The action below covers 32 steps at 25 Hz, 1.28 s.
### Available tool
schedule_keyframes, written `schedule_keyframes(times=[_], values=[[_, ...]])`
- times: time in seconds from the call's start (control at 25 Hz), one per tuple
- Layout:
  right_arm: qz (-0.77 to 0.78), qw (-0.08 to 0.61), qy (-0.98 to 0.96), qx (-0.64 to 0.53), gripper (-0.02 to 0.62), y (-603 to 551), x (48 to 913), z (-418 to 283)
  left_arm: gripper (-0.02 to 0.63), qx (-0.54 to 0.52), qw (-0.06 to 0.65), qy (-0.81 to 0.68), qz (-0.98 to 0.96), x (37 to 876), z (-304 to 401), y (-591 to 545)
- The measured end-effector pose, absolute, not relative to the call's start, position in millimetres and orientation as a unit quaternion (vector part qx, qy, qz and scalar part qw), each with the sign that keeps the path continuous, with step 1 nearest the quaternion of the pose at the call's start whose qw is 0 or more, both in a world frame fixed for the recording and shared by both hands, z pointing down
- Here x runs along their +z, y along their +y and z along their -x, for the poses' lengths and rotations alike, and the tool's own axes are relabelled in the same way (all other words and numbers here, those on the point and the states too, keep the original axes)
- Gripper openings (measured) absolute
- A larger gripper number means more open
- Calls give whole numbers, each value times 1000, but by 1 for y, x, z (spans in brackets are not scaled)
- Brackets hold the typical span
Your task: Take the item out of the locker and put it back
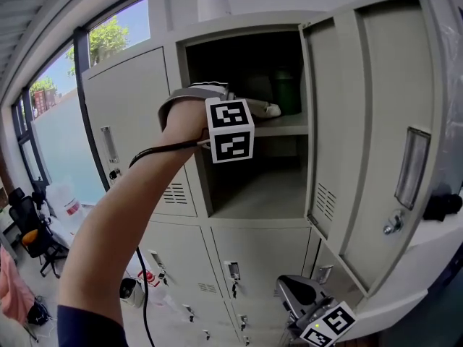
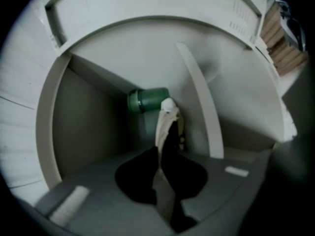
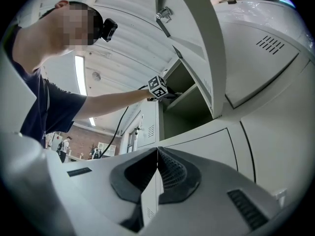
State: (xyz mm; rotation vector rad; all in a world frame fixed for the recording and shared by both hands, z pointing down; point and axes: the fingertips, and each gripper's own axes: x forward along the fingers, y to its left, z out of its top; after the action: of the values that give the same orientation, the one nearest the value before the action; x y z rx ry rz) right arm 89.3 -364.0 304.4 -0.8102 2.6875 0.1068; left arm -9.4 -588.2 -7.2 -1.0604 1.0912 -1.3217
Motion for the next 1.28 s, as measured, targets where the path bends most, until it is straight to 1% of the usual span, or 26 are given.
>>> schedule_keyframes(times=[0.44,0.84,1.12,1.28], values=[[280,151,947,49,5,-346,293,-68,18,-496,584,460,449,-25,2,-520],[288,144,944,75,5,-336,276,-56,18,-428,630,465,452,-39,10,-439],[298,140,940,90,5,-318,270,-39,18,-383,649,462,468,-23,37,-378],[298,140,939,104,5,-335,245,-52,18,-361,643,460,495,-24,33,-371]])
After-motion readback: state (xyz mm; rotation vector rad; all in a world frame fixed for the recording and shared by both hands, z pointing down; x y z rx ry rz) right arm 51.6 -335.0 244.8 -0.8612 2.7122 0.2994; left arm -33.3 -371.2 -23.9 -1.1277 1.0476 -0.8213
